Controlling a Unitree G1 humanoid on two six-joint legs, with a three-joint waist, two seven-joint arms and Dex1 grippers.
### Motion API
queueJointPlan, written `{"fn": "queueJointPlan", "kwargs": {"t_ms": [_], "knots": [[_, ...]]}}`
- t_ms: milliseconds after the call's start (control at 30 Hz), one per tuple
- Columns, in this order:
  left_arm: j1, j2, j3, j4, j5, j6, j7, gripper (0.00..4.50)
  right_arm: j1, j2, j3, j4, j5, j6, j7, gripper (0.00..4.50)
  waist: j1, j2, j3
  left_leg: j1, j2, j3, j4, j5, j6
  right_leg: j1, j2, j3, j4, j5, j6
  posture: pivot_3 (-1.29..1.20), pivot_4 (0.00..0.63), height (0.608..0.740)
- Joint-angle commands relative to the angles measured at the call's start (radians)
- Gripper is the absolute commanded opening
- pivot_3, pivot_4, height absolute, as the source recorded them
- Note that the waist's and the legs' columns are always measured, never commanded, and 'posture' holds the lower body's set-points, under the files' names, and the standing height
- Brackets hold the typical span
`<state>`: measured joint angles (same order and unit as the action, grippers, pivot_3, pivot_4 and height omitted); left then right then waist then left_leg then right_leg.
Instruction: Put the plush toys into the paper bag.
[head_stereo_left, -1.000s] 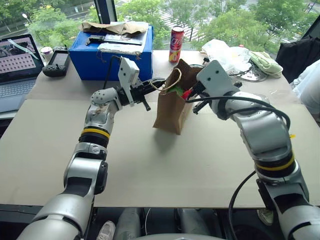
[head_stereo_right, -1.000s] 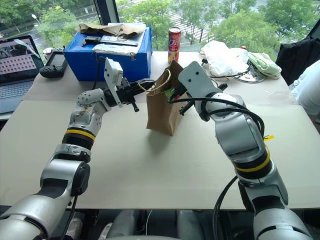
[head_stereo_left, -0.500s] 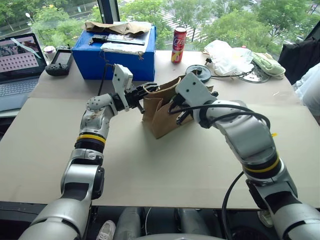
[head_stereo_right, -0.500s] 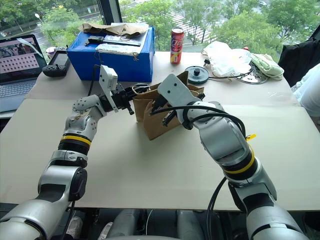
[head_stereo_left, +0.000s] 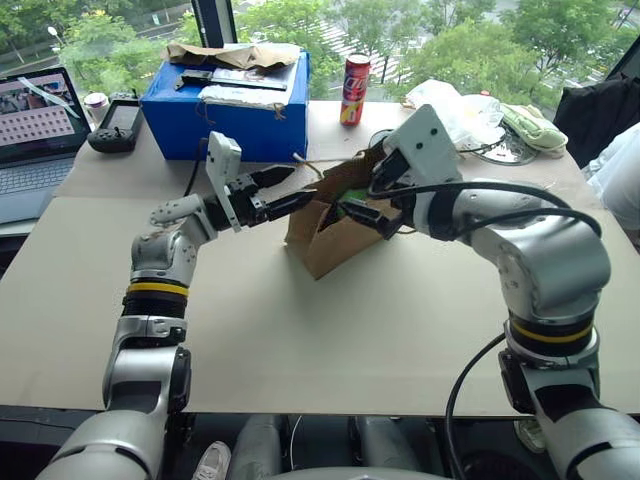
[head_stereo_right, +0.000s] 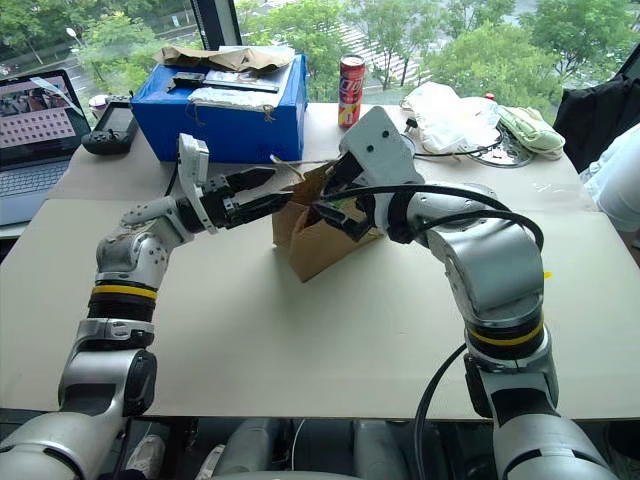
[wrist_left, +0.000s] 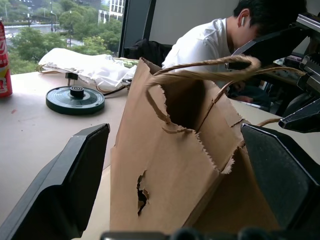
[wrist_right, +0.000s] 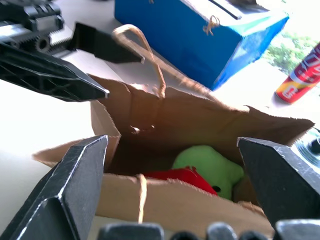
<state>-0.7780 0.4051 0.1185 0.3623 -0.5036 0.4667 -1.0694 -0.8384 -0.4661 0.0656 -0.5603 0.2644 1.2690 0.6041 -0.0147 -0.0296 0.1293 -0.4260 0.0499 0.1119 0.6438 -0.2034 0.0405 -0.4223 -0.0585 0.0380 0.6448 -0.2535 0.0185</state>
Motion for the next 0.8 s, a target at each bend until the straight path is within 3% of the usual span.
{"fn": "queueJointPlan", "kwargs": {"t_ms": [33, 100, 233, 267, 467, 800], "knots": [[0.021, 0.039, 0.044, -0.069, -0.055, 0.057, 0.0, 4.5, -0.024, 0.002, -0.091, -0.05, 0.103, -0.023, 0.048, 4.17, -0.001, 0.0, 0.0, 0.0, 0.0, 0.0, 0.0, 0.0, 0.0, 0.0, 0.0, 0.0, 0.0, 0.0, 0.0, 0.0, 0.15, 0.739], [0.045, 0.05, 0.036, -0.083, -0.048, 0.056, -0.006, 4.5, -0.022, 0.009, -0.107, -0.05, 0.142, -0.018, 0.058, 3.74, -0.003, 0.0, 0.0, 0.001, 0.0, 0.0, 0.0, 0.0, 0.0, 0.0, 0.0, 0.0, 0.0, 0.0, 0.0, 0.0, 0.15, 0.739], [0.078, 0.059, 0.029, -0.086, -0.038, 0.043, -0.012, 4.5, 0.006, -0.007, -0.089, -0.059, 0.199, -0.02, 0.074, 2.38, 0.0, 0.0, 0.0, 0.001, 0.0, 0.0, 0.0, 0.0, 0.0, 0.0, 0.0, 0.0, -0.002, 0.0, 0.0, 0.0, 0.15, 0.739], [0.082, 0.06, 0.023, -0.085, -0.03, 0.035, -0.013, 4.5, 0.019, -0.019, -0.075, -0.063, 0.207, -0.026, 0.082, 1.87, 0.001, 0.0, 0.0, 0.001, 0.0, 0.0, 0.0, 0.0, 0.0, 0.0, 0.0, 0.0, -0.003, 0.0, 0.0, 0.0, 0.15, 0.739], [0.097, 0.056, -0.031, -0.054, 0.033, -0.047, -0.036, 4.5, 0.084, -0.086, 0.048, -0.038, 0.189, -0.083, 0.094, 0.03, 0.003, 0.0, 0.0, 0.001, -0.001, 0.001, 0.0, 0.0, 0.0, 0.001, -0.001, 0.0, -0.003, 0.0, 0.0, 0.0, 0.15, 0.739], [0.05, 0.056, -0.07, 0.053, 0.082, -0.157, -0.091, 4.5, 0.089, -0.152, 0.282, 0.125, 0.017, -0.207, 0.031, 0.03, 0.001, 0.0, 0.0, 0.001, 0.0, 0.001, 0.0, 0.0, 0.0, 0.0, 0.0, 0.001, -0.003, 0.0, 0.0, 0.0, 0.15, 0.739]]}}
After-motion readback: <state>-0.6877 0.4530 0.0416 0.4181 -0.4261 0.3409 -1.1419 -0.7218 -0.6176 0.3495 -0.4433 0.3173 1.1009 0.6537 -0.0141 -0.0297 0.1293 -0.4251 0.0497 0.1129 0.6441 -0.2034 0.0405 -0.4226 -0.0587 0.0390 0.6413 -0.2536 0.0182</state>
